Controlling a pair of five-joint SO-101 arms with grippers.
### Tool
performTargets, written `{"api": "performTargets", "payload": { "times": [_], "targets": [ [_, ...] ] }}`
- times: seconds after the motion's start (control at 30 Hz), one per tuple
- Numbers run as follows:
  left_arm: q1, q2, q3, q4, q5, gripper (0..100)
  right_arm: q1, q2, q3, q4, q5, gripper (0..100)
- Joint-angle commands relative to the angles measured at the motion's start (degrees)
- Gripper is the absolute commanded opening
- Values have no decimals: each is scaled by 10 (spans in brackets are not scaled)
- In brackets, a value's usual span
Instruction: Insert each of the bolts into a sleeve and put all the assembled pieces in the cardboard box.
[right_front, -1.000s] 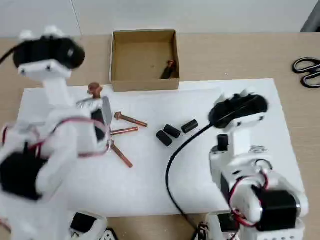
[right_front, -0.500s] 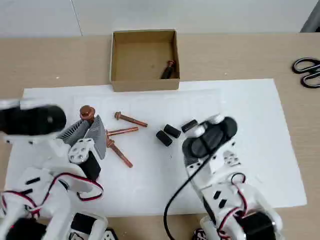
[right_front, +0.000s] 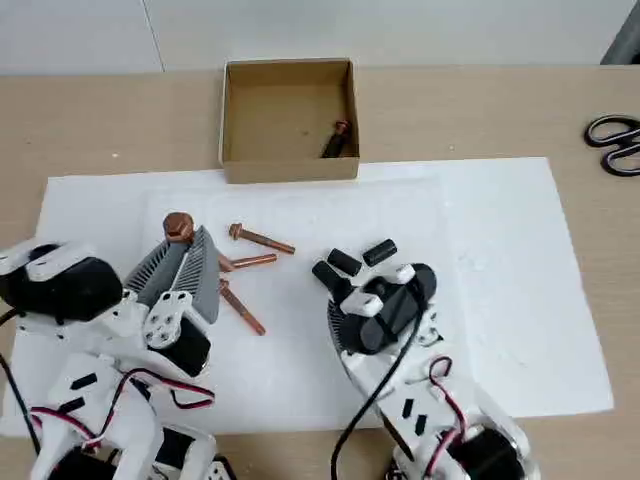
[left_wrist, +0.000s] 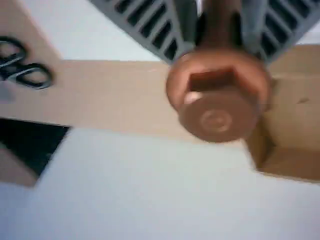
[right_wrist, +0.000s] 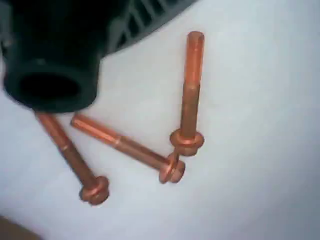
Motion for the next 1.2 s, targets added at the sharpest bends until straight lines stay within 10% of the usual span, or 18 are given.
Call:
{"api": "performTargets", "payload": {
  "times": [0.0,1.17],
  "targets": [
    [47,-4,-2,-37,39,5,-26,-4,7,-38,-8,4],
    [141,-4,92,-69,91,5,-89,-4,-11,-69,-3,4]
  ]
}}
